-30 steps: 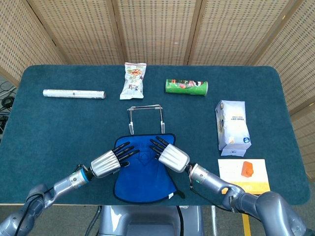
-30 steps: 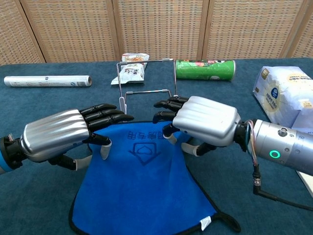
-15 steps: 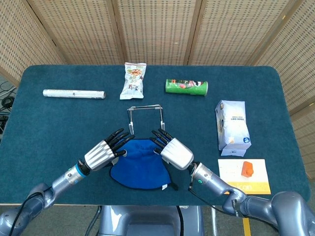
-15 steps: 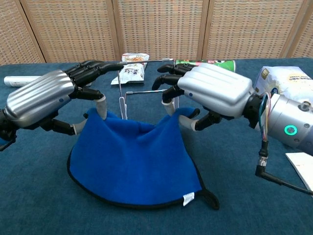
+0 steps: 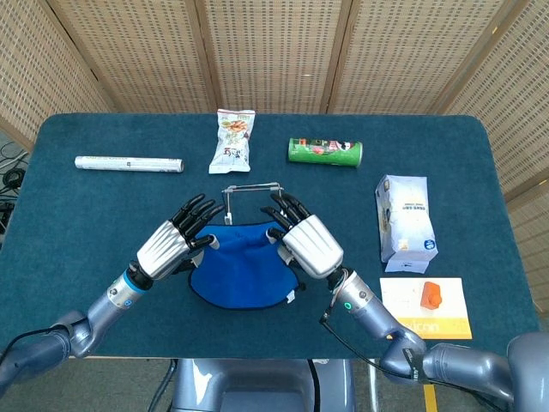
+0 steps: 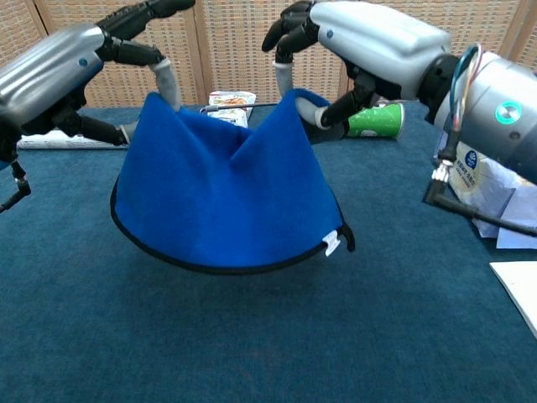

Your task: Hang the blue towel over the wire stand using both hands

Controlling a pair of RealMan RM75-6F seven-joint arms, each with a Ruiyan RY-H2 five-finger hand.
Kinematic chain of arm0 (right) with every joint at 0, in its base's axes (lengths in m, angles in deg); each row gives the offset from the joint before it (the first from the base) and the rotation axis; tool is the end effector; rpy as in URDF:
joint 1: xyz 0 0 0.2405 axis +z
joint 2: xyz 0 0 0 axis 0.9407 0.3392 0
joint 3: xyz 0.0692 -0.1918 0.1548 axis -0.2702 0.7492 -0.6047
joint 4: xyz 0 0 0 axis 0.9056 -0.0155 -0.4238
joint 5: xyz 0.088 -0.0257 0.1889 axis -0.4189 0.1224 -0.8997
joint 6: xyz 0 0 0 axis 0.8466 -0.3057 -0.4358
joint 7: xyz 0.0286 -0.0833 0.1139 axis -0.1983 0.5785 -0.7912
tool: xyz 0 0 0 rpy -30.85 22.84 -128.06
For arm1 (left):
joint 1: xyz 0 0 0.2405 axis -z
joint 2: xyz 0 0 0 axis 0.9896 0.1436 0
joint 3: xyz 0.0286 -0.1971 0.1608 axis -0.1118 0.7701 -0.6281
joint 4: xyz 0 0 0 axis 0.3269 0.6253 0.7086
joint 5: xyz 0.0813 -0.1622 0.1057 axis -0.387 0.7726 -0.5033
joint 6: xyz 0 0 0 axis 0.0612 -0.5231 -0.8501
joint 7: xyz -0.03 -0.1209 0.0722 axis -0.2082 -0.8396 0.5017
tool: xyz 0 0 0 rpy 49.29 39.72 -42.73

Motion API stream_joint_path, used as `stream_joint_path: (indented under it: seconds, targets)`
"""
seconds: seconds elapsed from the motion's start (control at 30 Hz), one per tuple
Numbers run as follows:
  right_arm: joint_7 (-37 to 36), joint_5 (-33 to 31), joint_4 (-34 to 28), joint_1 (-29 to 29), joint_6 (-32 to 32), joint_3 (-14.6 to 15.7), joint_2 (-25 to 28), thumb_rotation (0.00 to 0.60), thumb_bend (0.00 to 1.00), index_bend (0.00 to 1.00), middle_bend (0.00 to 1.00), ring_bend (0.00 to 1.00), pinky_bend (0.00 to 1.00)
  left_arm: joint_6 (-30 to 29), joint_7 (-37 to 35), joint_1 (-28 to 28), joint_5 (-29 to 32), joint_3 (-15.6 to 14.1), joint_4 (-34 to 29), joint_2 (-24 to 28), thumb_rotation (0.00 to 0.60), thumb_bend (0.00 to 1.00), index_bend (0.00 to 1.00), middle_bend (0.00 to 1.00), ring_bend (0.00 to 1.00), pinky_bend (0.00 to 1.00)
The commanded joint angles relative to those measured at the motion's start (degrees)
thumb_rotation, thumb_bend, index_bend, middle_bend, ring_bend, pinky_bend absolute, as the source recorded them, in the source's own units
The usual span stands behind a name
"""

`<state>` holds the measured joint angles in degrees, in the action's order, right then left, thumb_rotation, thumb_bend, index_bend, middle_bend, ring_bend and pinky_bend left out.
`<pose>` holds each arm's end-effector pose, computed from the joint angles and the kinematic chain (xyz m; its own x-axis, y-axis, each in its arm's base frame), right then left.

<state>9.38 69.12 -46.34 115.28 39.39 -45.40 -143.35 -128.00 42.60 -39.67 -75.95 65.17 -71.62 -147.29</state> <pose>-0.0576 -0.3276 0.0155 0.2782 0.0793 0.9572 -0.7089 -0.6555 0.2603 -0.1520 0.3260 0.0231 0.1769 -0.1539 0.9721 0.5790 -0.7824 -0.2292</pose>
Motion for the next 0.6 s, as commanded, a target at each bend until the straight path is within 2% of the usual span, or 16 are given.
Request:
stream_joint_path:
  seconds: [0.03,0.3,0.6]
  targets:
    - [2.2,-3.0,-2.8,0.9,-1.5,-2.8,1.4,0.6,0.52,0.62,0.21,0.05,0.11,3.1,3.3,2.0,1.9,3.2,-6.5,4.0,0.6,0.49,0.7,0.0,0.0,0.0]
    - [5.3,-8.6,-5.1,3.3,-3.6,-8.0,3.0,0.6,0.52,0.62,0.21,0.05,0.11,6.9,5.7,5.1,3.6,7.6,-11.4,7.2,0.6,0.49,0.7,0.0,0.0,0.0]
    - [8.0,-16.5,-1.4,7.1,-5.6,-13.0,2.1,0.6,0.52,0.62,0.21,0.05,0.11,11.8,6.1,7.6,7.2,11.5,-12.2,7.5,0.6,0.49,0.7,0.0,0.0,0.0]
